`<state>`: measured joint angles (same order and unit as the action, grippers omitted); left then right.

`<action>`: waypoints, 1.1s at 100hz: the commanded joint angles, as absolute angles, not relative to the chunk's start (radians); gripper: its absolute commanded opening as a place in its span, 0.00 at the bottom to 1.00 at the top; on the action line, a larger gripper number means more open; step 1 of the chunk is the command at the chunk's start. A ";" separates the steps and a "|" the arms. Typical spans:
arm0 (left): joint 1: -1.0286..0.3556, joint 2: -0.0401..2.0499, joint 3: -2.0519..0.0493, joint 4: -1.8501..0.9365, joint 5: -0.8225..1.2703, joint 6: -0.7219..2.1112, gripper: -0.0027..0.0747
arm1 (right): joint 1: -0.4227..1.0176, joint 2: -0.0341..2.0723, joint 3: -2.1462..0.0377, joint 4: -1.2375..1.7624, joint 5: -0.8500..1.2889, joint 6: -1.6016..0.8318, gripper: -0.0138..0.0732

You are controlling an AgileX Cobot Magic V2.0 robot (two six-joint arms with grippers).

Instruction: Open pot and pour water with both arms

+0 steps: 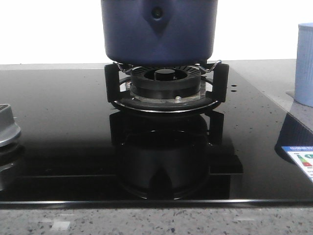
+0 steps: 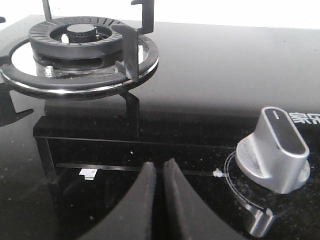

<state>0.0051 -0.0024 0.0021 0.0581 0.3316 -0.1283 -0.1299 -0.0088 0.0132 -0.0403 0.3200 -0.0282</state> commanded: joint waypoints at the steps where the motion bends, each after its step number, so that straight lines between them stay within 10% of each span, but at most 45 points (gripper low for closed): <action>1: 0.007 -0.035 0.047 0.054 0.288 -0.138 0.01 | -0.138 -0.030 0.040 -0.038 0.302 -0.031 0.09; 75: 0.007 -0.035 0.047 0.054 0.288 -0.138 0.01 | -0.138 -0.030 0.040 -0.040 0.290 -0.031 0.09; 110: 0.007 -0.035 0.047 -0.044 0.097 -0.129 0.01 | -0.138 -0.030 0.040 -0.043 -0.199 -0.028 0.09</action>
<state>0.0051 -0.0024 0.0021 0.0629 0.2839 -0.1283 -0.1299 -0.0088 0.0153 -0.0450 0.0139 -0.0282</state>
